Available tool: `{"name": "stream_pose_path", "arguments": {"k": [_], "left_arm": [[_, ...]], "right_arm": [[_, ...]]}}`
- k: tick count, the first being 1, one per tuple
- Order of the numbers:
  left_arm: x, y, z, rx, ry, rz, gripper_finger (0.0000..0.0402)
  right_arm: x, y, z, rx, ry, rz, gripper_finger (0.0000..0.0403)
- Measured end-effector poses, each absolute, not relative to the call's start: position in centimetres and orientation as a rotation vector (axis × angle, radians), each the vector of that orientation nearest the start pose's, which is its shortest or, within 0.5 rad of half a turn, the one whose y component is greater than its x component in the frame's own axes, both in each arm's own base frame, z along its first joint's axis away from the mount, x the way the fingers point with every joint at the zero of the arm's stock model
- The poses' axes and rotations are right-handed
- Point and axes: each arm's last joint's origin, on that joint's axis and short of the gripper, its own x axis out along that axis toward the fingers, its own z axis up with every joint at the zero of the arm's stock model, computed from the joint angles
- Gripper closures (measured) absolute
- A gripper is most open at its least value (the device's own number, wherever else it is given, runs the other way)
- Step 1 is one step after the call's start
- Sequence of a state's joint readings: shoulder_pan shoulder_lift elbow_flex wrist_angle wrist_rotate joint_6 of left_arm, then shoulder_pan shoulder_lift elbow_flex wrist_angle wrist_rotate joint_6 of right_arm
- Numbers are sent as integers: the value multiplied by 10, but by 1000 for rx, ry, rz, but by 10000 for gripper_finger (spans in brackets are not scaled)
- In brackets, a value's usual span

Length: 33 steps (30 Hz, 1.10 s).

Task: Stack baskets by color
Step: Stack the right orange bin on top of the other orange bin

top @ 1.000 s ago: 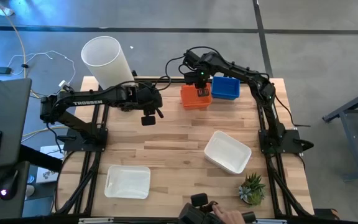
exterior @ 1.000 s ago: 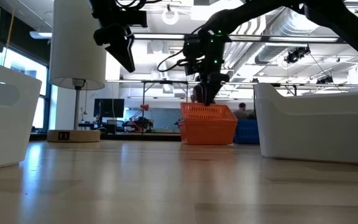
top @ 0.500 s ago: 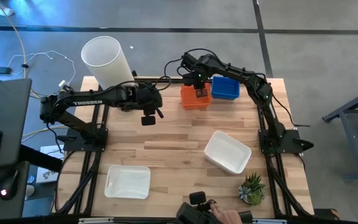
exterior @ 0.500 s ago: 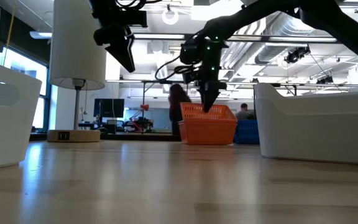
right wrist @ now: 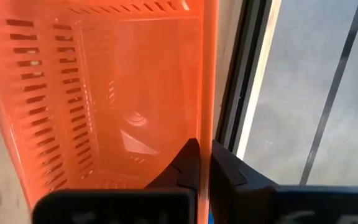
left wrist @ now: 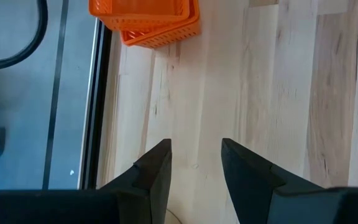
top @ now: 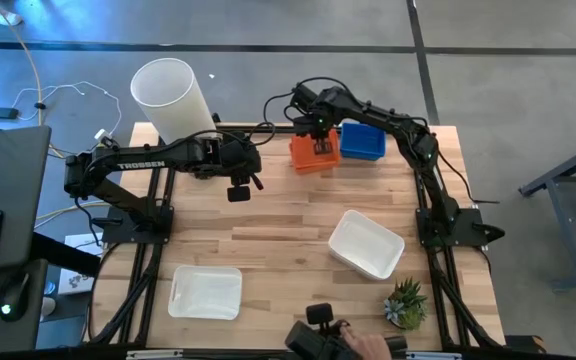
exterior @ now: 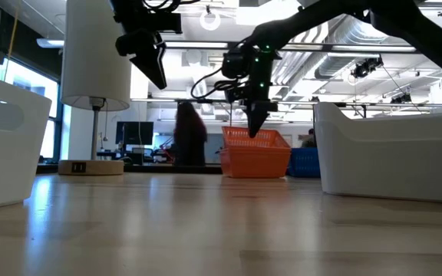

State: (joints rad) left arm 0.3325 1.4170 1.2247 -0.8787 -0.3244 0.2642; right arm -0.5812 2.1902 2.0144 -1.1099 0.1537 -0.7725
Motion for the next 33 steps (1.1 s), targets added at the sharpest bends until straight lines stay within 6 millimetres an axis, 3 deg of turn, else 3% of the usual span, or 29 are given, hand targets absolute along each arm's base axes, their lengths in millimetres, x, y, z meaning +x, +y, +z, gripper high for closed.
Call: {"name": "stream_pose_path", "arguments": {"k": [13, 17, 33], "left_arm": [[259, 99, 293, 225, 1160, 445, 275], [259, 99, 293, 225, 1160, 444, 275], [259, 99, 293, 225, 1160, 445, 275]], "right_arm": [[373, -250, 260, -444, 1432, -5, 402], [369, -248, 258, -452, 1452, 93, 402], [372, -246, 249, -474, 1434, 216, 403]]}}
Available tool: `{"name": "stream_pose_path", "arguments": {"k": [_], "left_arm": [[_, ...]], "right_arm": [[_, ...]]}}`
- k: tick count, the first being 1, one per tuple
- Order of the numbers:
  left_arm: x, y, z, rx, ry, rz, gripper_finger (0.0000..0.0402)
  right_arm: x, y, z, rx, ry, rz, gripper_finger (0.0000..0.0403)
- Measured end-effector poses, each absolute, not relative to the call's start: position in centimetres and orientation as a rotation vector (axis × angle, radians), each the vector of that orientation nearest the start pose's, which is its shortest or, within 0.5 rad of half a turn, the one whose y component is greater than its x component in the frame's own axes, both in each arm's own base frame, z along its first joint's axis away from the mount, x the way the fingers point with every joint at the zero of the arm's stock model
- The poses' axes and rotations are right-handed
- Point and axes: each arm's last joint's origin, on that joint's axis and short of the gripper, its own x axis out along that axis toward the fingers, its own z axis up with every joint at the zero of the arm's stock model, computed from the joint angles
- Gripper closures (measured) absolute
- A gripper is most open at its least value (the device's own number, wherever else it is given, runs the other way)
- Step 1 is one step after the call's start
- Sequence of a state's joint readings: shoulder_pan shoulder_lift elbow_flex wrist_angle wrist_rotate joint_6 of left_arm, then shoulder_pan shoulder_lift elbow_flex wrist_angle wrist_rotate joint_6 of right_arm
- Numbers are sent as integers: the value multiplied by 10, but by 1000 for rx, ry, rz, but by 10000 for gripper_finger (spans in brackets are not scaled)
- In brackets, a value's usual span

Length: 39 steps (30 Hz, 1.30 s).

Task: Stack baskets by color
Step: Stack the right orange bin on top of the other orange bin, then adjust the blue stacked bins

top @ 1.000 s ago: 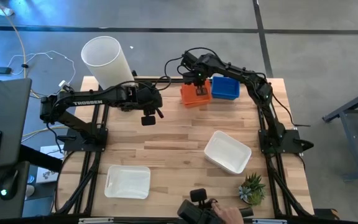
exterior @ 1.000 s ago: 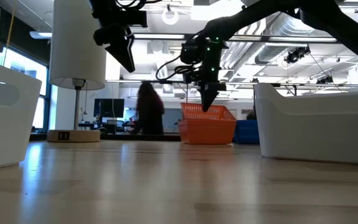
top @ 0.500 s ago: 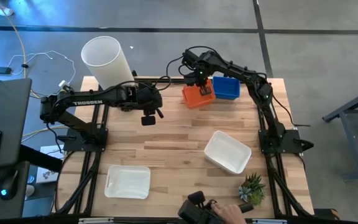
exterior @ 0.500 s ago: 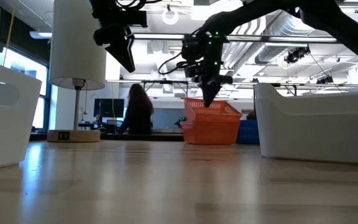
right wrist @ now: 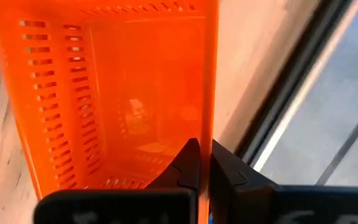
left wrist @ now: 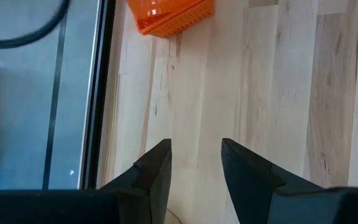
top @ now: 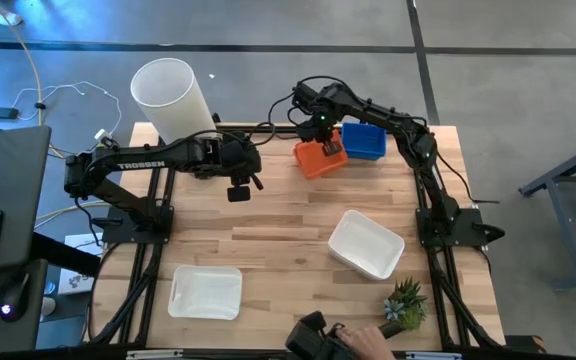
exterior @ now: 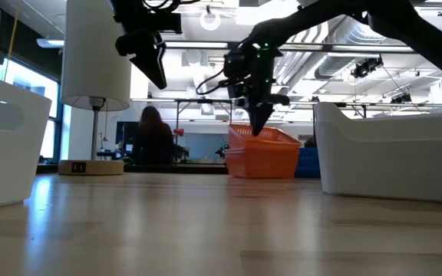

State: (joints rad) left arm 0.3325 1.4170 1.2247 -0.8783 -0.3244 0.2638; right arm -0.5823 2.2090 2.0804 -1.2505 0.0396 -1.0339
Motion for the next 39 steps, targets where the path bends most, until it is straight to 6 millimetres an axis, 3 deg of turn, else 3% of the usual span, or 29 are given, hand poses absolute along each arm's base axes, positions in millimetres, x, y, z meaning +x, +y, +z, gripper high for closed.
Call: {"name": "stream_pose_path", "arguments": {"k": [9, 16, 28, 32, 39], "left_arm": [[259, 99, 293, 224, 1160, 446, 275], [259, 99, 293, 224, 1160, 446, 275], [259, 99, 293, 224, 1160, 446, 275], [259, 99, 293, 224, 1160, 446, 275], [259, 99, 293, 224, 1160, 446, 275]], "right_arm": [[376, -249, 231, -464, 1457, 272, 403], [378, -250, 229, -452, 1483, 205, 399], [377, -251, 229, -448, 1573, 61, 296], [369, -254, 233, -391, 1594, 34, 285], [341, -267, 257, -190, 1539, -28, 285]]}}
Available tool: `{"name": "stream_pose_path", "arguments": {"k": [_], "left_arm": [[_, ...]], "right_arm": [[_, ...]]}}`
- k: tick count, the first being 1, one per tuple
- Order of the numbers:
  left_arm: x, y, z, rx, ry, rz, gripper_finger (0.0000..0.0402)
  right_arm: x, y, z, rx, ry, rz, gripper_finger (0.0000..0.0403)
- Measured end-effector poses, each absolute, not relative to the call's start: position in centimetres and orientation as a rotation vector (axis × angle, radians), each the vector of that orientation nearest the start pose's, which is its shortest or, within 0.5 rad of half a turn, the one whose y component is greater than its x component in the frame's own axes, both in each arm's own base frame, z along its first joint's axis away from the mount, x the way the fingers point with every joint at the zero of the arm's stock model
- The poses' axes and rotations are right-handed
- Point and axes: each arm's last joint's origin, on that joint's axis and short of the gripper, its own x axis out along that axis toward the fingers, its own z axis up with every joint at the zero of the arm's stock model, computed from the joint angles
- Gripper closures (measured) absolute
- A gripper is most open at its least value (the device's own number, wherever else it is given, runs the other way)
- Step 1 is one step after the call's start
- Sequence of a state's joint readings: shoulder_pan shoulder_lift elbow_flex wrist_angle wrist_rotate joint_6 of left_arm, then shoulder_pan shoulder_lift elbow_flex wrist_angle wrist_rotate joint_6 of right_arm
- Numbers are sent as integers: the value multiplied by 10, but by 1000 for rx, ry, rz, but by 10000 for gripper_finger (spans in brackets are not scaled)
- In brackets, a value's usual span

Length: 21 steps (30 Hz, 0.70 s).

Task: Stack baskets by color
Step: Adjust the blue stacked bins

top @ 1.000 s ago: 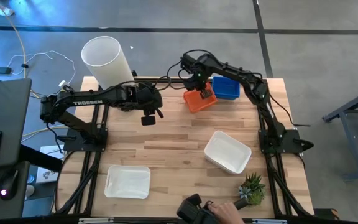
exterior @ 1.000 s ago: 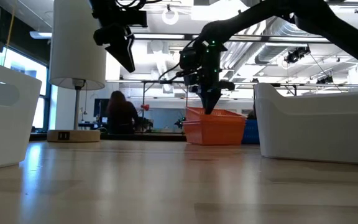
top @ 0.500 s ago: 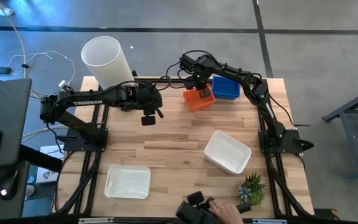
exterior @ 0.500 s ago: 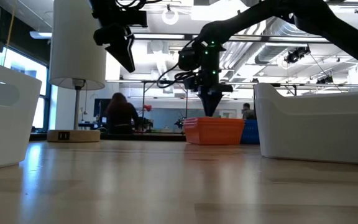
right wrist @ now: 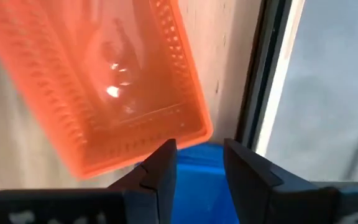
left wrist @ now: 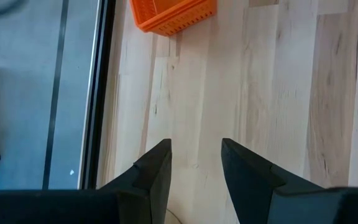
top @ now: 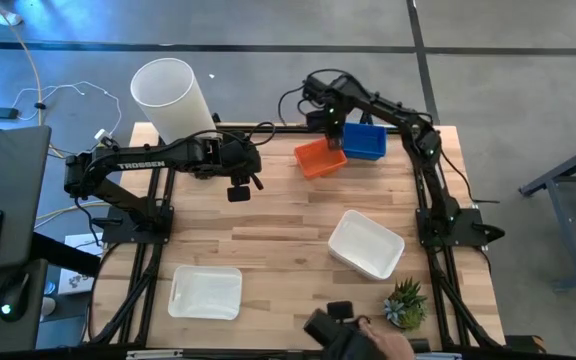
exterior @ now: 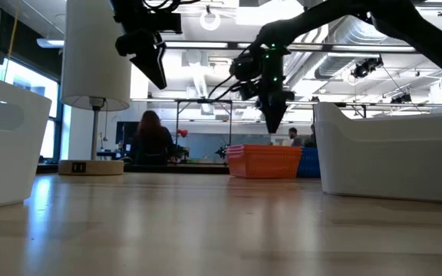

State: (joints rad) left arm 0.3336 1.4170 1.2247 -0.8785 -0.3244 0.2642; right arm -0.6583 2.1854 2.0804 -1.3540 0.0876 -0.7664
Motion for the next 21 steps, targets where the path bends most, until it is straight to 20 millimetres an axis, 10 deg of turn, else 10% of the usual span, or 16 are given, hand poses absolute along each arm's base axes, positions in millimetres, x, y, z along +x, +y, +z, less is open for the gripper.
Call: {"name": "stream_pose_path", "arguments": {"k": [10, 21], "left_arm": [[259, 99, 293, 224, 1160, 446, 275], [259, 99, 293, 222, 1160, 447, 275]], "right_arm": [[293, -285, 271, 194, 1574, -79, 284], [287, -287, 271, 288, 1560, -112, 284]]}}
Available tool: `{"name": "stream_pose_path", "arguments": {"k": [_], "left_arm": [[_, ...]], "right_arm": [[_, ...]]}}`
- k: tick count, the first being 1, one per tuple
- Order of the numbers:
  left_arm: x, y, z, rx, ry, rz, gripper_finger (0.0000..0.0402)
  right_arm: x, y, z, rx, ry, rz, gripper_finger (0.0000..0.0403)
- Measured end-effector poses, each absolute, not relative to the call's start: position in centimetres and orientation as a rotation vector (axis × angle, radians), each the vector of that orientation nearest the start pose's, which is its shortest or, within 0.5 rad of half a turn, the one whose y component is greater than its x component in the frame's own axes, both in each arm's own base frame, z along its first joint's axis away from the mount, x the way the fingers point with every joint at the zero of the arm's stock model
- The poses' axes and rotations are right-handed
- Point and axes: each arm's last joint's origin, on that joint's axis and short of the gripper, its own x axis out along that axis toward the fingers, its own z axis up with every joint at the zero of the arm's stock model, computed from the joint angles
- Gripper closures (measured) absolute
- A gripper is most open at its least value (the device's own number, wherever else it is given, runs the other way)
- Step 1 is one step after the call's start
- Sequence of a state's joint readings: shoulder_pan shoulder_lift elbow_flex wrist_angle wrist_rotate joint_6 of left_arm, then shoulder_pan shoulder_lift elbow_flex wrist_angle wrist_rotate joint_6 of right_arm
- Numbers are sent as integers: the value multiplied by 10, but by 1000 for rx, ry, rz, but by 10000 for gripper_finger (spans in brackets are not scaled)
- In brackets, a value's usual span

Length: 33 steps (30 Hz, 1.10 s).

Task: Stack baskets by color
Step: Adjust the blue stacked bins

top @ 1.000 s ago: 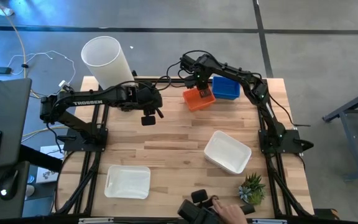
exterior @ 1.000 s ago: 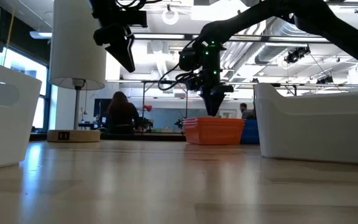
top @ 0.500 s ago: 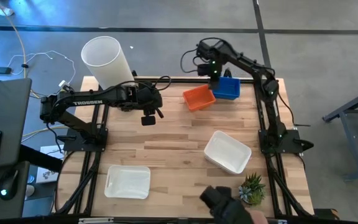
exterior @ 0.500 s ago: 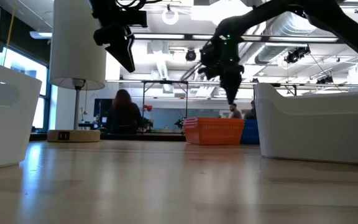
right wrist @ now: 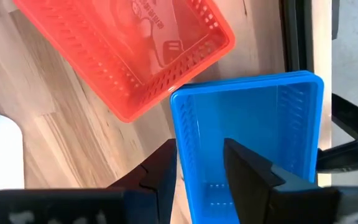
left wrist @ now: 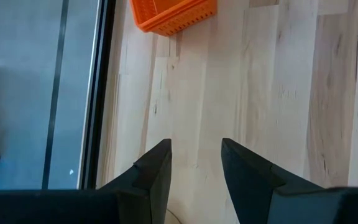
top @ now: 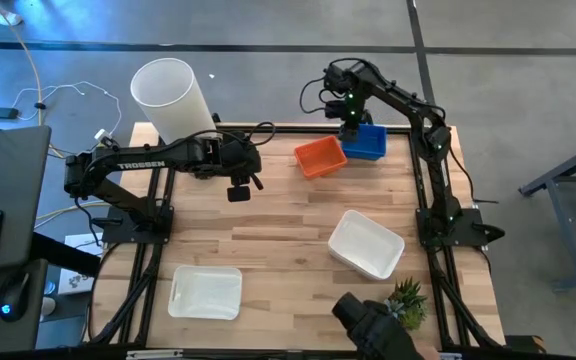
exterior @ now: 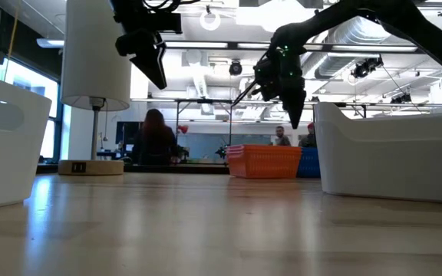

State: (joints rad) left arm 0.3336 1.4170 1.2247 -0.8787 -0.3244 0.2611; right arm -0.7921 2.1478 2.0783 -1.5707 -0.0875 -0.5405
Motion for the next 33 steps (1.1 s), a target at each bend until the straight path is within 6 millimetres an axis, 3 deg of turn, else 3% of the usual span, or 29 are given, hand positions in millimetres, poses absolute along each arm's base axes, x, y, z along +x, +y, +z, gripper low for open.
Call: {"name": "stream_pose_path", "arguments": {"k": [5, 10, 20, 33], "left_arm": [[259, 99, 293, 219, 1159, 449, 275], [259, 99, 293, 215, 1158, 452, 275], [259, 100, 293, 224, 1153, 448, 275], [260, 99, 293, 218, 1150, 436, 275]], "right_arm": [[281, -282, 285, 296, 1535, -162, 284], [258, -259, 286, 312, 1575, -156, 284], [215, -222, 265, 81, 1463, -255, 284], [196, -214, 218, 64, 1470, -246, 284]]}}
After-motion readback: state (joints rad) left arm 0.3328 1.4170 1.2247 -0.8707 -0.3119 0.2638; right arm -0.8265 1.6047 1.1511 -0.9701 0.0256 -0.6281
